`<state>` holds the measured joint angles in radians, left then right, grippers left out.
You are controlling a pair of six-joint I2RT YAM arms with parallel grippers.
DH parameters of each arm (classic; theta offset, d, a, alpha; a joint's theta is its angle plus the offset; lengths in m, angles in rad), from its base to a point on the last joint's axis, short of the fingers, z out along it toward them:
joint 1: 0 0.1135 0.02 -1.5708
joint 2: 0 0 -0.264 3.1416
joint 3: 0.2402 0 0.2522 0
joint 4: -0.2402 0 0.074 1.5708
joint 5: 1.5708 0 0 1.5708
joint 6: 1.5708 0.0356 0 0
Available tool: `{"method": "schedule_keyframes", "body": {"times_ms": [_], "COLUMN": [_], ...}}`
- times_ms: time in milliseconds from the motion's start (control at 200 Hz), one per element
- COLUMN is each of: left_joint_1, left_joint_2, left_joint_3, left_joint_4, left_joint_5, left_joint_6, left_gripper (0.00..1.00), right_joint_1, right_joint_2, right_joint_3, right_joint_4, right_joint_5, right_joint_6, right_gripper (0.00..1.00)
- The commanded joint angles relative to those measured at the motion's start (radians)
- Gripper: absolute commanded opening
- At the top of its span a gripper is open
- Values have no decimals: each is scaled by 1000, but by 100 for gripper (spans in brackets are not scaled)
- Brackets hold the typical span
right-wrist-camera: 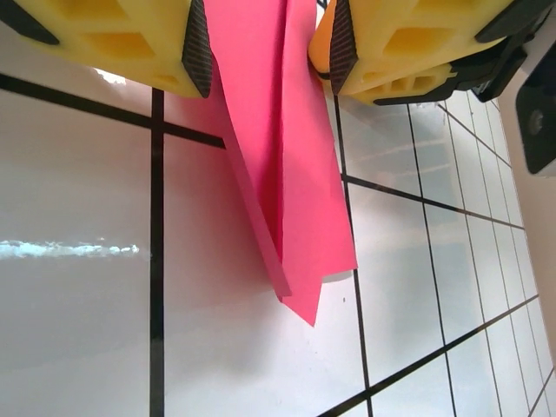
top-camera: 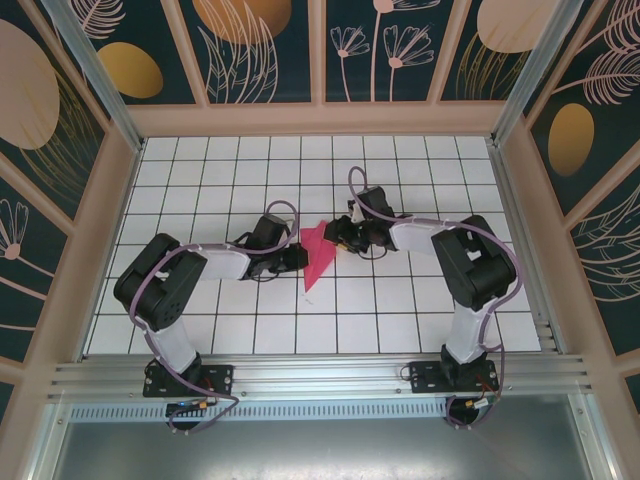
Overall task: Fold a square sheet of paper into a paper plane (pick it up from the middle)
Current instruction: Move the paper to the center of the table.
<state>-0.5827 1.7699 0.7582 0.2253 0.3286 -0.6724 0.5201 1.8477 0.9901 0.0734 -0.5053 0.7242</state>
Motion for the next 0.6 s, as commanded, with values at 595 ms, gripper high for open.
{"method": "schedule_keyframes", "body": {"times_ms": [595], "left_joint_1": [-11], "left_joint_2": [-6], "left_joint_3": [-69], "left_joint_4": [-34], "left_joint_5": [18], "left_joint_6": [-39], "left_gripper": [15], "right_joint_1": [6], "right_joint_2": [-77], "right_joint_3": [-85], "right_joint_4": [17], "right_joint_5": [46], "right_joint_6": [41], "right_gripper": [44]}}
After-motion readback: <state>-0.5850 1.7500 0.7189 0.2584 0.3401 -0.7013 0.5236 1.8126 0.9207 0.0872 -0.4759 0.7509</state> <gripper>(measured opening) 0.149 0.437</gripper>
